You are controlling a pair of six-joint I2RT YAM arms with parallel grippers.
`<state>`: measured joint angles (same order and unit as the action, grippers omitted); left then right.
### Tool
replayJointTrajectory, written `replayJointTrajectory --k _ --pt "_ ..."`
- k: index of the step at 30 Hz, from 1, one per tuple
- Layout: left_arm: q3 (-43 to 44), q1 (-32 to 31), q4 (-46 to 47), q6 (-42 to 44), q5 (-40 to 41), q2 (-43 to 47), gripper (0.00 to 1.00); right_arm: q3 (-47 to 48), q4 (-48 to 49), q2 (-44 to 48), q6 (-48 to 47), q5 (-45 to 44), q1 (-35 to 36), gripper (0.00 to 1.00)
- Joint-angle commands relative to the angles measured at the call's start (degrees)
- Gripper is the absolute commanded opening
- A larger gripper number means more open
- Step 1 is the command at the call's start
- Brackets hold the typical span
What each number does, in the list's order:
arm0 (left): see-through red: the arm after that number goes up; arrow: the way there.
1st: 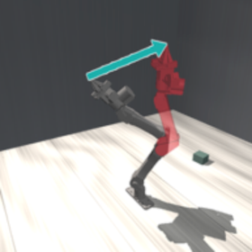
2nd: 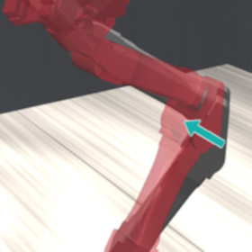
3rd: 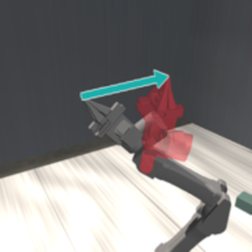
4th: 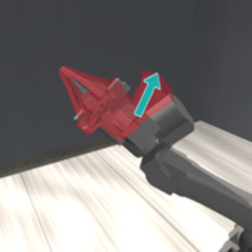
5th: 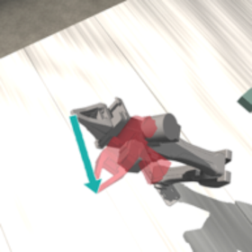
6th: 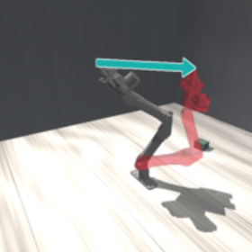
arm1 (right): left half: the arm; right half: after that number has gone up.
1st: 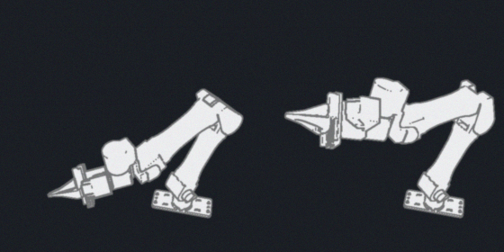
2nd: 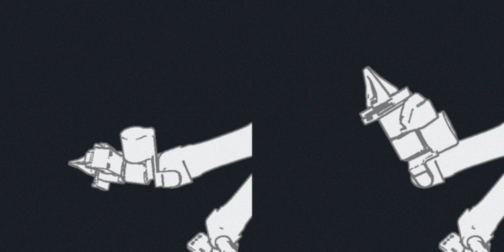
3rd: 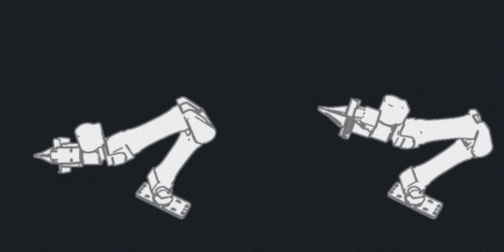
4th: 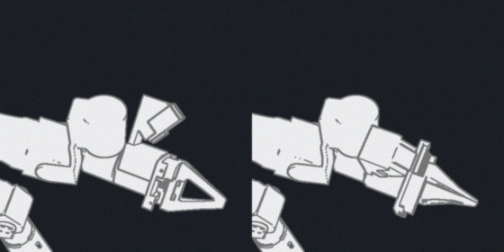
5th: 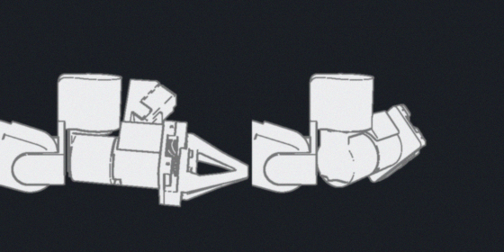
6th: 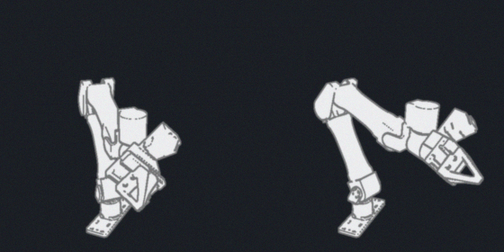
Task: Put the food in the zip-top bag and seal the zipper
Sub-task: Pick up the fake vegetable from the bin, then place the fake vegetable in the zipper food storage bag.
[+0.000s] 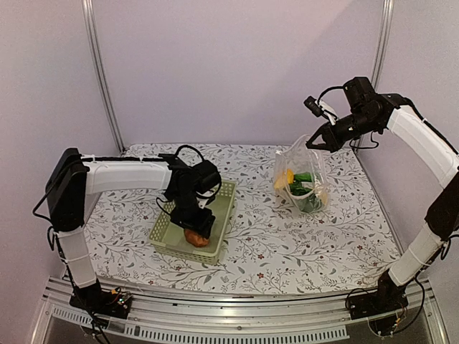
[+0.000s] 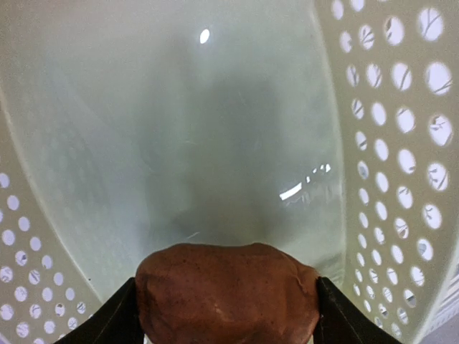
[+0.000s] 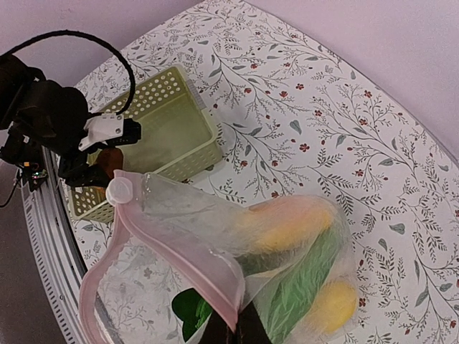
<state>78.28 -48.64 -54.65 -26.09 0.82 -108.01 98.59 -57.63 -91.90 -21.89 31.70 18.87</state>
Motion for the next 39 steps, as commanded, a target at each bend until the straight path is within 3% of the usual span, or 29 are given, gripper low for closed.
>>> replayJointTrajectory --k 1,6,13,19,25,30,39 --pt "7.37 -0.05 -4.23 1.21 2.83 2.62 0.62 -0.32 -0.33 0.58 -0.34 -0.77 0.54 0.0" --pt "15.91 -0.29 -3.44 1.44 5.39 3.37 0.58 -0.35 -0.32 0.58 -0.17 -0.68 0.56 0.0" --pt "24.37 -5.5 10.62 4.35 4.75 4.29 0.56 0.02 -0.52 0.55 -0.1 -1.0 0.66 0.0" --pt "22.71 -11.42 31.02 11.4 0.4 7.53 0.55 0.82 -0.84 0.63 -0.08 -1.35 0.81 0.0" --pt "20.76 -14.85 43.89 17.93 -6.36 7.59 0.56 2.21 -1.34 0.02 -0.08 -0.88 0.86 0.0" --pt "24.71 -15.13 45.24 21.07 -9.94 2.88 0.56 3.94 -2.23 -0.23 0.07 0.03 1.12 0.0" --pt "33.56 -16.81 39.11 33.36 1.27 -4.76 0.55 7.41 -5.62 0.37 0.09 4.79 1.18 0.0"
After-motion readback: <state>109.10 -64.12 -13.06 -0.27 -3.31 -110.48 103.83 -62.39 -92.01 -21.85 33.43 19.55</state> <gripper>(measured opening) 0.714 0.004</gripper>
